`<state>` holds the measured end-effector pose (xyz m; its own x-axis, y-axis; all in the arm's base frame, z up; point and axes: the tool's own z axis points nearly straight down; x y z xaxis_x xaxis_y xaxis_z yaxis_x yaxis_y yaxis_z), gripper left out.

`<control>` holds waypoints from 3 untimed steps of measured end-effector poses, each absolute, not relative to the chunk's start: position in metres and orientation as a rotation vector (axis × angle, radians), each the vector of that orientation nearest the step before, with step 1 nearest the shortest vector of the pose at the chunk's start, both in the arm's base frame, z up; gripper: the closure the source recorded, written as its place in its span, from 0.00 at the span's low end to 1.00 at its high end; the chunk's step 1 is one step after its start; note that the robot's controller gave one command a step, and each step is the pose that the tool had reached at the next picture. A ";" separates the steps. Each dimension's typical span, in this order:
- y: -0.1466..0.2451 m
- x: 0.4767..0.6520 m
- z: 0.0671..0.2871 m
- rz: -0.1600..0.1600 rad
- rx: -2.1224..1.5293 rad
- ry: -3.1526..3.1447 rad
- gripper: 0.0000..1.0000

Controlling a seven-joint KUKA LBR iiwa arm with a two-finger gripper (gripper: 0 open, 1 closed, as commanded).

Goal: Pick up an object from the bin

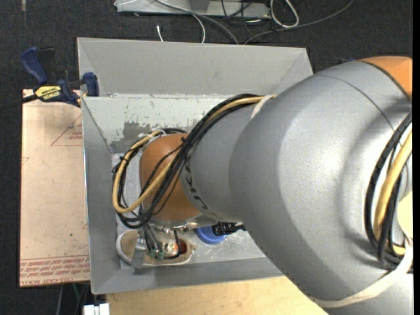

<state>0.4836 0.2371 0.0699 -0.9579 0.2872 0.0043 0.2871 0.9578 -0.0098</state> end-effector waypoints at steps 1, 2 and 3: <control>0.237 0.484 0.070 0.013 -0.456 -3.103 1.00; 0.237 0.485 0.089 0.010 -0.460 -3.106 1.00; 0.237 0.484 0.108 0.009 -0.455 -3.106 1.00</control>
Offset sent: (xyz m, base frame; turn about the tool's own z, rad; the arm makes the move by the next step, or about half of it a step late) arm 0.0000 0.0001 0.0310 0.0005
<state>0.4837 0.2374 0.1078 -0.9580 0.2867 0.0013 0.2867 0.9580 -0.0060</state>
